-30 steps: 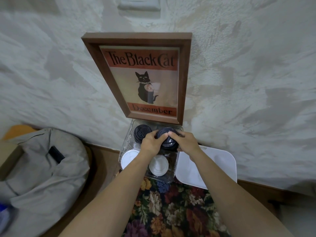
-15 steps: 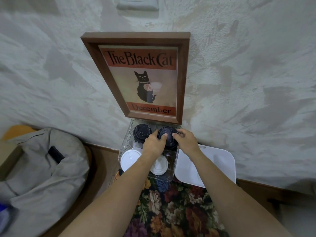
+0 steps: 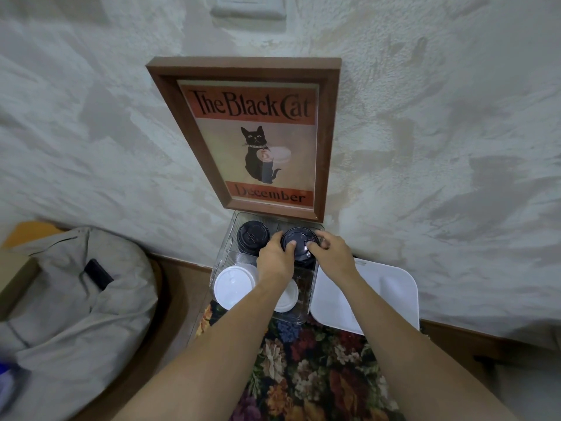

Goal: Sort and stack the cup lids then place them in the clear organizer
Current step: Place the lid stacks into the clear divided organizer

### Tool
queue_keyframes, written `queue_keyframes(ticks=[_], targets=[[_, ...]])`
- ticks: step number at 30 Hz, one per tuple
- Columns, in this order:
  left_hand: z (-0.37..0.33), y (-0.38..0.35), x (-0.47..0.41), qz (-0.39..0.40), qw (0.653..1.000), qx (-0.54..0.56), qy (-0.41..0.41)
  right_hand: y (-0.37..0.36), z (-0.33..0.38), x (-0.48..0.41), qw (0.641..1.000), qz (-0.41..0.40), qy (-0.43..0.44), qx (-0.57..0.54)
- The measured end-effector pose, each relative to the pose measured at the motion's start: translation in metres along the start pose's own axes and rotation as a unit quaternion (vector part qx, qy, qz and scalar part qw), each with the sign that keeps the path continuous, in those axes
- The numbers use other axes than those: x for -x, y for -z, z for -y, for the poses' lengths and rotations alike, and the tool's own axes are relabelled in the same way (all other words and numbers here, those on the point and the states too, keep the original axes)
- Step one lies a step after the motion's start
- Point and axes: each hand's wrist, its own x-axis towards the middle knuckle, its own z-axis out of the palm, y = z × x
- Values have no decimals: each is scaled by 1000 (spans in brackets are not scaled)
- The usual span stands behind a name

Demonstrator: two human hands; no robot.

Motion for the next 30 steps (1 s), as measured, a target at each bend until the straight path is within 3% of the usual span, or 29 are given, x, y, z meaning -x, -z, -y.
queue_keyframes(ticks=[14, 30], targets=[[6, -8, 8, 1, 998, 4, -56, -3, -4, -6, 996, -8, 39, 78], [15, -6, -2, 27, 995, -24, -91, 6, -9, 2, 989, 70, 62, 116]])
